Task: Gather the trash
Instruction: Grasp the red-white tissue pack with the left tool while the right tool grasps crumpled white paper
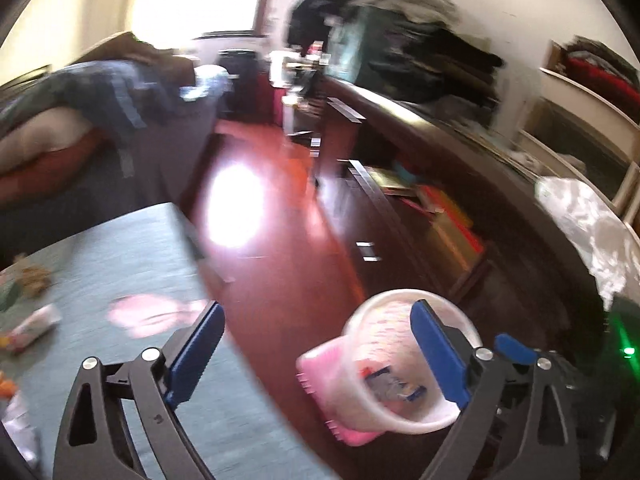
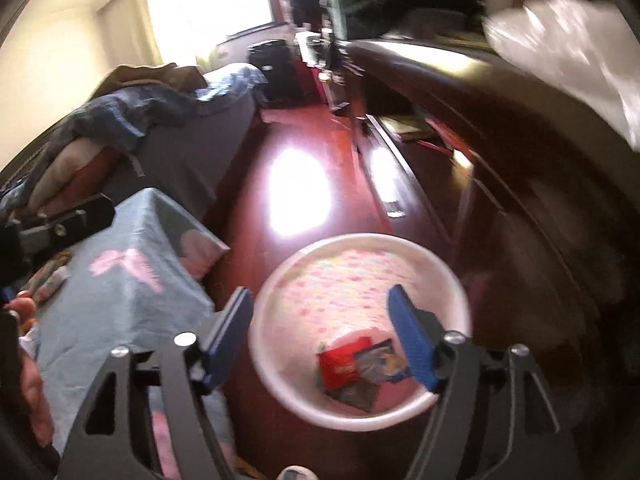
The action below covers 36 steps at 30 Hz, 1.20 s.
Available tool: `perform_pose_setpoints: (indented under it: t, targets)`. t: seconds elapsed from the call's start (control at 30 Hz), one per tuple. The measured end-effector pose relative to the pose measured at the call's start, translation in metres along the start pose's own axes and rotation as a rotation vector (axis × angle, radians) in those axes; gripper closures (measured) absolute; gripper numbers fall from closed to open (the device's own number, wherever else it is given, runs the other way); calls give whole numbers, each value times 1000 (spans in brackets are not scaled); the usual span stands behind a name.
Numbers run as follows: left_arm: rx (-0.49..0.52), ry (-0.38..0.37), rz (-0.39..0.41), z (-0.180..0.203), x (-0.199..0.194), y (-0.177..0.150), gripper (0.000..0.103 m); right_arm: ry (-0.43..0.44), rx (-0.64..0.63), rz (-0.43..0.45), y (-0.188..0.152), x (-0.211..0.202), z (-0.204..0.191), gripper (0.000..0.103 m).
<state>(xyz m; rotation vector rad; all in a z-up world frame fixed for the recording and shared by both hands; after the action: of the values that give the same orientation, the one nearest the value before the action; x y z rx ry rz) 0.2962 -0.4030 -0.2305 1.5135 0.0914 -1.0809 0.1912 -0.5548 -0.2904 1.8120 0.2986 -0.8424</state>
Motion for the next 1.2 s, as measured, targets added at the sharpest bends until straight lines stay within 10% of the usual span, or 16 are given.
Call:
perform_pose_setpoints:
  t: [0.57,0.93,1.2]
  targets:
    - [-342,531,-1,-276,-117,-56,4,337,-302,-45,-22,-29,-224,14]
    - [-506,441,-137,-373,-86,-95,5,433,-410,-81,-35,-23,-316,14]
    - [-458,427,-137,-377,-76,-104,46,493,-445,-164,-53,-3,-368,14]
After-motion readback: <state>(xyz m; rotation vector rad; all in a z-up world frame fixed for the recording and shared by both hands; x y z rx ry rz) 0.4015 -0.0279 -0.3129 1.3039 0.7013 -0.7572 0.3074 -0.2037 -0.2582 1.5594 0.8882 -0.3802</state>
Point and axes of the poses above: each gripper's, at about its wrist camera, not at the fingertips, and x roughly the way its jaws point, z to its right, y to its top, the point moved 8 cm from there along x, roughly the way its jaws point
